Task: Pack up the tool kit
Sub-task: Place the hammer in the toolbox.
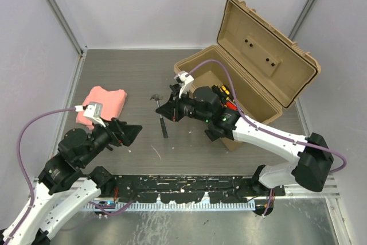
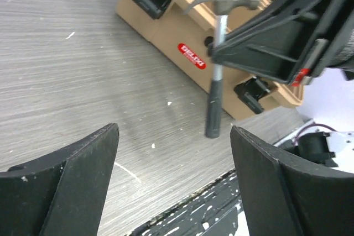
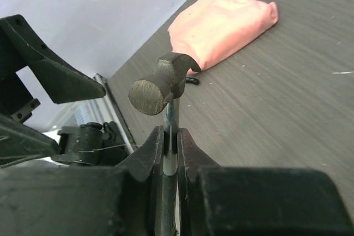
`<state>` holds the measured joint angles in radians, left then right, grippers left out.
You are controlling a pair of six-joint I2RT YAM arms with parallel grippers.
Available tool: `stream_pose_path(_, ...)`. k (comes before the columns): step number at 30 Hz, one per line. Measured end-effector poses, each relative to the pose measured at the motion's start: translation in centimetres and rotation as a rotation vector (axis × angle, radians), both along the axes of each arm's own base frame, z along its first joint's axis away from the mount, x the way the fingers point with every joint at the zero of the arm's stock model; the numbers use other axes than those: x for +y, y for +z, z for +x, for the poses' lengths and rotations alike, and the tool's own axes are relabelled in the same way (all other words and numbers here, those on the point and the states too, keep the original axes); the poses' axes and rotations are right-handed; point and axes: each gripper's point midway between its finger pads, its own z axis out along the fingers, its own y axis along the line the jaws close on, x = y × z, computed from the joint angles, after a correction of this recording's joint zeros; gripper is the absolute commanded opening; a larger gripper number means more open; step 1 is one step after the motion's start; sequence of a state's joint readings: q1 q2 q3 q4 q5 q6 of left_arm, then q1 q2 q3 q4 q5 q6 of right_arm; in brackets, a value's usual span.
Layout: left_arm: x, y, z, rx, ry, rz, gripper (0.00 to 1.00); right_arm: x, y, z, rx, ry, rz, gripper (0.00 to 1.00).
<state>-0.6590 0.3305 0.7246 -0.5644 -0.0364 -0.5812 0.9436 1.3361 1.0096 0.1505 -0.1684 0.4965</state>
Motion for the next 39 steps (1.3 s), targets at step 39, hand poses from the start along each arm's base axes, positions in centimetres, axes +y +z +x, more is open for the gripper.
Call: stream_pose_path(39,7.2,-6.6,4.2,0.402,0.317,0.252,0.98,-21.2,2.1,9.2,-0.289,-0.597,-0.592,0.0)
